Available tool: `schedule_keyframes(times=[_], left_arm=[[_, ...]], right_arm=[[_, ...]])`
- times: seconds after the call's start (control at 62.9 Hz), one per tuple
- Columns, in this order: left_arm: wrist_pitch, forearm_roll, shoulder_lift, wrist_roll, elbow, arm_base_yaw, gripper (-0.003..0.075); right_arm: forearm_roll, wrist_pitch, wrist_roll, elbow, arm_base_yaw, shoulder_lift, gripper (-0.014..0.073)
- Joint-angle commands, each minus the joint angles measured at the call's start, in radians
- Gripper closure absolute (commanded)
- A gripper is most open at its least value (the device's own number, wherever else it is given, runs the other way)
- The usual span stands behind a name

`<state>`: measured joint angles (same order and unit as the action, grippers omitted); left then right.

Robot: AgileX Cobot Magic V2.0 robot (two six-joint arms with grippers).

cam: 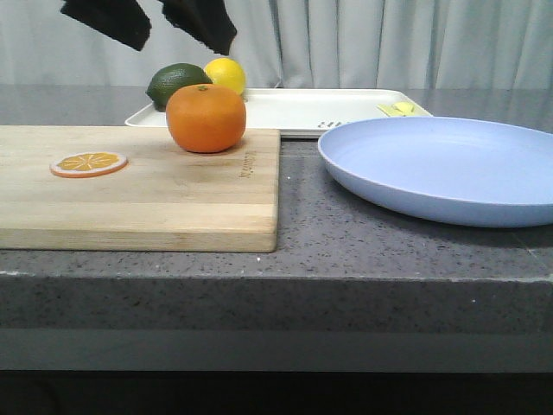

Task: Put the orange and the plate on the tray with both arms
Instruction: 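Lower the left gripper over the orange and close on it, then lift the orange with the left gripper and set it on the blue plate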

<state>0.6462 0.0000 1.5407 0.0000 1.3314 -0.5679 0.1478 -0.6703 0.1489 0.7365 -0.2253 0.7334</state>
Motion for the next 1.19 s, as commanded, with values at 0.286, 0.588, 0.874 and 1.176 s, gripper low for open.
schedule_keyframes(times=[0.286, 0.588, 0.874, 1.176], left_arm=[[-0.026, 0.049, 0.165, 0.0, 0.179, -0.009, 0.0128], [-0.008, 0.054, 0.214, 0.0, 0.181, -0.009, 0.0133], [0.012, 0.047, 0.217, 0.0, 0.181, -0.009, 0.0192], [0.027, 0.033, 0.217, 0.0, 0.243, -0.058, 0.0279]], right_arm=[[0.022, 0.057, -0.01, 0.034, 0.002, 0.004, -0.0041], [0.022, 0.057, -0.01, 0.034, 0.002, 0.004, -0.0041], [0.022, 0.056, -0.01, 0.034, 0.002, 0.004, -0.0041], [0.022, 0.056, -0.01, 0.034, 0.002, 0.004, -0.0041]])
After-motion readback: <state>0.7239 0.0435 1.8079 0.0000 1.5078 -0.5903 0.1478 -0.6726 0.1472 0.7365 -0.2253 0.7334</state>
